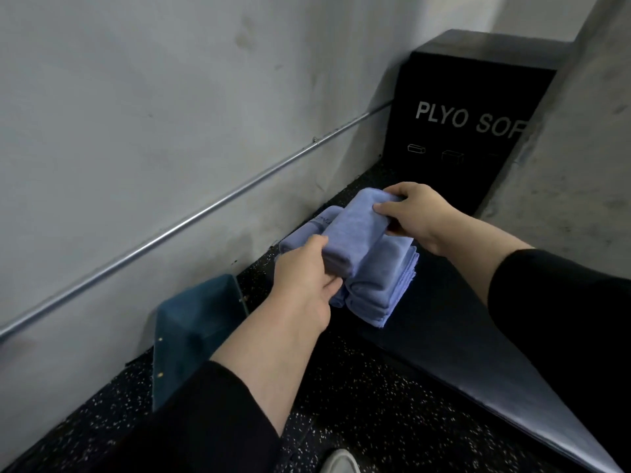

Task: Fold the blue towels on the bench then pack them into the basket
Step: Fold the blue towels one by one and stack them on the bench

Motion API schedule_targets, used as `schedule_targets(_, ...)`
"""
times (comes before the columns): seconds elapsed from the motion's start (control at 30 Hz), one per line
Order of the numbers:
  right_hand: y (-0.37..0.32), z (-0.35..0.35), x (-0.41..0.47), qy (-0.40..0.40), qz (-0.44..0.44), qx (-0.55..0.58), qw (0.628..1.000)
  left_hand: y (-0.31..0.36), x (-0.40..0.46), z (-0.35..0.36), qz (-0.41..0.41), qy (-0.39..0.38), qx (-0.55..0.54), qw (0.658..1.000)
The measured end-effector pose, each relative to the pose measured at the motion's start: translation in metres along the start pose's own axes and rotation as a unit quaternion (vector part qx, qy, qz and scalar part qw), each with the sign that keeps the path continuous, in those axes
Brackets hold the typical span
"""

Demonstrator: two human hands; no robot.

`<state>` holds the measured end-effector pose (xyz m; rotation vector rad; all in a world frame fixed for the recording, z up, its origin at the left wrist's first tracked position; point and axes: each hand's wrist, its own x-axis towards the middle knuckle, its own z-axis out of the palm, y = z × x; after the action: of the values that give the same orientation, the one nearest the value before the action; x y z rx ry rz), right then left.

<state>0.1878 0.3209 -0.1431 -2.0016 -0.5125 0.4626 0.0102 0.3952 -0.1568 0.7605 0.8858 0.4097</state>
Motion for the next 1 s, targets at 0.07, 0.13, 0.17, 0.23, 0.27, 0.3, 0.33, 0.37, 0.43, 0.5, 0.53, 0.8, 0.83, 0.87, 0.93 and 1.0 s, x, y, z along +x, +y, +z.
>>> schedule_targets(0.07, 0.003, 0.005, 0.006, 0.008, -0.012, -0.049, 0.999, 0.001, -0.001, 0.000, -0.030, 0.007, -0.013, 0.999)
schedule_targets(0.13, 0.007, 0.009, 0.011, 0.012, -0.036, -0.122, 0.992, 0.001, -0.001, -0.001, -0.043, 0.009, -0.033, 0.999)
schedule_targets(0.17, 0.009, 0.012, 0.013, 0.009, -0.042, -0.156, 0.987, 0.001, 0.000, -0.001, -0.047, 0.009, -0.045, 0.998)
schedule_targets(0.23, 0.016, 0.015, 0.018, 0.005, -0.039, -0.224, 0.974, 0.001, -0.001, 0.000, -0.054, 0.010, -0.057, 0.997)
schedule_targets(0.27, 0.019, 0.017, 0.020, 0.007, -0.035, -0.254, 0.966, 0.000, -0.002, 0.001, -0.053, 0.014, -0.052, 0.997)
schedule_targets(0.3, 0.022, 0.018, 0.022, 0.009, -0.033, -0.276, 0.960, -0.001, -0.001, 0.000, -0.050, 0.019, -0.043, 0.998)
schedule_targets(0.33, 0.025, 0.018, 0.023, 0.009, -0.032, -0.289, 0.957, -0.001, -0.003, 0.001, -0.044, 0.029, -0.030, 0.998)
schedule_targets(0.37, 0.025, 0.018, 0.023, 0.008, -0.032, -0.297, 0.954, -0.002, -0.002, 0.000, -0.033, 0.037, -0.012, 0.999)
schedule_targets(0.43, 0.026, 0.018, 0.023, 0.005, -0.040, -0.310, 0.950, 0.000, -0.004, 0.000, 0.017, 0.059, 0.043, 0.997)
schedule_targets(0.5, 0.027, 0.017, 0.022, 0.002, -0.049, -0.311, 0.949, 0.001, -0.004, 0.000, 0.121, 0.078, 0.135, 0.980)
schedule_targets(0.53, 0.027, 0.017, 0.022, 0.001, -0.053, -0.305, 0.951, 0.001, -0.005, 0.001, 0.175, 0.081, 0.174, 0.966)
schedule_targets(0.8, 0.024, -0.019, -0.023, 0.090, -0.113, -0.186, 0.972, -0.003, -0.027, 0.021, 0.266, 0.043, 0.255, 0.929)
schedule_targets(0.83, 0.027, -0.029, -0.036, 0.100, -0.115, -0.181, 0.972, -0.006, -0.030, 0.027, 0.267, 0.026, 0.259, 0.928)
schedule_targets(0.87, 0.032, -0.040, -0.050, 0.112, -0.118, -0.177, 0.971, -0.010, -0.033, 0.033, 0.264, 0.009, 0.271, 0.926)
schedule_targets(0.93, 0.048, -0.067, -0.085, 0.135, -0.113, -0.169, 0.970, -0.024, -0.043, 0.051, 0.260, -0.027, 0.295, 0.919)
schedule_targets(1.0, 0.064, -0.088, -0.119, 0.143, -0.101, -0.166, 0.970, -0.037, -0.051, 0.067, 0.264, -0.058, 0.320, 0.908)
